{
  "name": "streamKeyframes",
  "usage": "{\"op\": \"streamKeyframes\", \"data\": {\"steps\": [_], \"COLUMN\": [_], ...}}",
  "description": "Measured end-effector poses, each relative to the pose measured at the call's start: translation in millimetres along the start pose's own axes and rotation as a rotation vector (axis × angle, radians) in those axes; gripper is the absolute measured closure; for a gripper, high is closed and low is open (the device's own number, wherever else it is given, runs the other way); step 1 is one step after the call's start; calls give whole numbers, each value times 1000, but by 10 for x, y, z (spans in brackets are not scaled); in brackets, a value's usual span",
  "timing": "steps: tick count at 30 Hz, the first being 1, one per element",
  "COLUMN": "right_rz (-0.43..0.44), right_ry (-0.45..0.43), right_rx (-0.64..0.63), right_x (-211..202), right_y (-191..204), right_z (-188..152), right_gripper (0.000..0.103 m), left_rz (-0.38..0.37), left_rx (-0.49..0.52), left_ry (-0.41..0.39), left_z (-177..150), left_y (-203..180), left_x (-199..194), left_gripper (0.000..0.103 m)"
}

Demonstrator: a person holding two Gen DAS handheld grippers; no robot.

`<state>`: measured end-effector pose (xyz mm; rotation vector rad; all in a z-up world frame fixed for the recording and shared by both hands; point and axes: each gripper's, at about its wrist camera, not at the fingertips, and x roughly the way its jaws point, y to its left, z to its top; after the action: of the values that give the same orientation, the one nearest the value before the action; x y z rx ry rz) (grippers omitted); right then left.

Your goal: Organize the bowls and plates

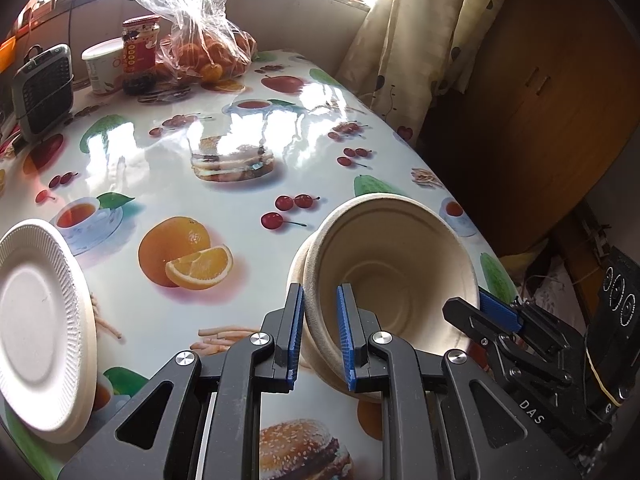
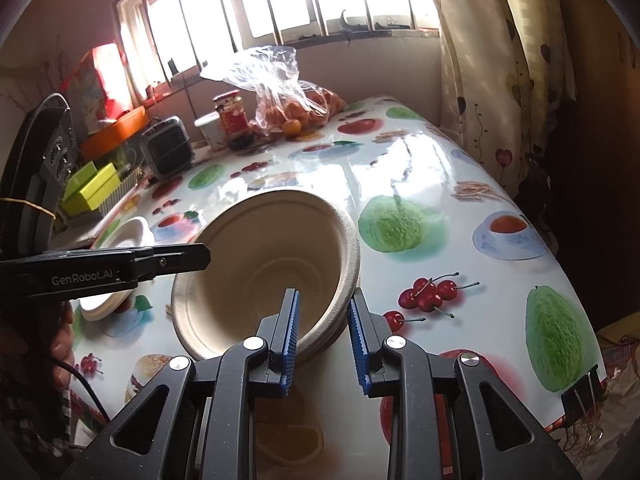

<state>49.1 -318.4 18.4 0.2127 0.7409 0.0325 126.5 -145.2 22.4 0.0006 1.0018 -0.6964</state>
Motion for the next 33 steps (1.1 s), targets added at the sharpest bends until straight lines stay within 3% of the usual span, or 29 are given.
{"op": "streamKeyframes", "data": {"steps": [12,19,33], "right_rz": [-1,2,-1], "right_ry": [-1,4,7], "right_rx": [1,-1,-8], "right_x": [-1,15,31], "right_y": [-7,0,19], "right_z": [-2,-2,-1], "right_gripper": [78,71,66], "left_rz": [3,0,-1], "left_rx": [-5,-3,-6], "left_ry": [0,-1,1], "left_z": [5,1,-6], "left_y": [-3,-17,-17], "left_x": [4,8,7], "left_gripper": [85,85,85]}}
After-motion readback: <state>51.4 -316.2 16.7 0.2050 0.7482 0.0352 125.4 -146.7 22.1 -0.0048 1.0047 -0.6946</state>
